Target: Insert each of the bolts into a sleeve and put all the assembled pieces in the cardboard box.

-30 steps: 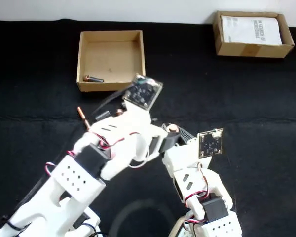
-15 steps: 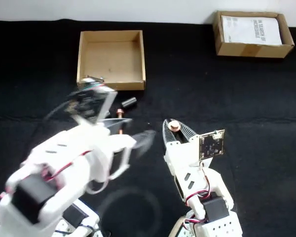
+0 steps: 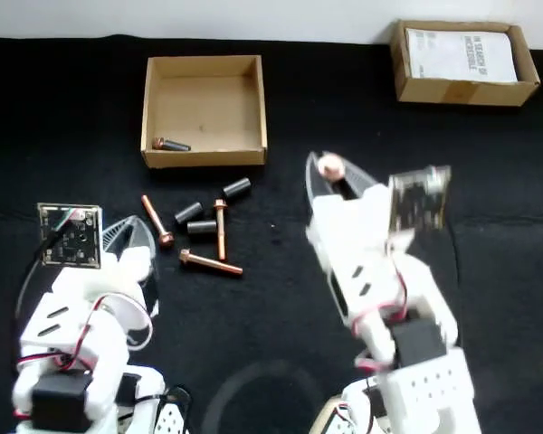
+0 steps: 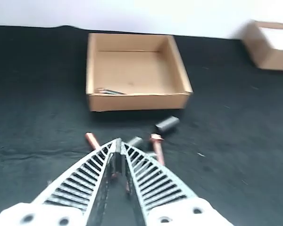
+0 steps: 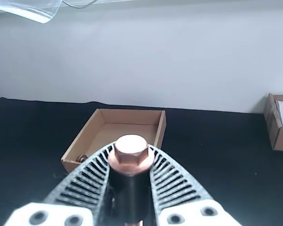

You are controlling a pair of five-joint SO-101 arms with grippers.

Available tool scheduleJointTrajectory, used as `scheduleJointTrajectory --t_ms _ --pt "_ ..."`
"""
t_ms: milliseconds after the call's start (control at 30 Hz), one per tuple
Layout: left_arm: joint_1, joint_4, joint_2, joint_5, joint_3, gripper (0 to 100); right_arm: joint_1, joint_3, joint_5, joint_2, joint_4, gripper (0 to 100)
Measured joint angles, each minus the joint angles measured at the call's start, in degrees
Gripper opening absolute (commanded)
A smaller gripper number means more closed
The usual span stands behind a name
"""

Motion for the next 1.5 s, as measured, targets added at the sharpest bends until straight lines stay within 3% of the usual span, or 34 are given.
scheduleJointTrajectory --t_ms 233,500,800,933,1100,1333,1500 --pt "-6.1 -13.0 -9.8 0.0 19.1 1 0.1 -22.7 0.0 25.6 0.8 0.6" --pt "-12.7 -21.7 -9.8 0.0 30.1 1 -1.4 -50.5 1.5 52.2 11.3 0.6" --pt "-26.6 -26.1 -9.8 0.1 33.6 1 -6.2 -74.1 27.8 77.4 17.5 0.6" --pt "-32.0 -20.6 -9.8 0.1 33.6 1 -8.2 -80.4 39.9 85.8 17.7 0.6" --pt "-32.7 -13.7 -9.8 0.1 33.6 1 -9.3 -88.5 50.6 95.5 17.7 0.6" --pt "-32.7 -13.2 -9.8 -0.1 33.6 1 -9.3 -100.3 63.7 110.1 17.7 0.7" --pt "-32.7 -13.2 -9.8 -0.4 33.6 1 -9.3 -110.9 68.1 121.5 15.5 0.9"
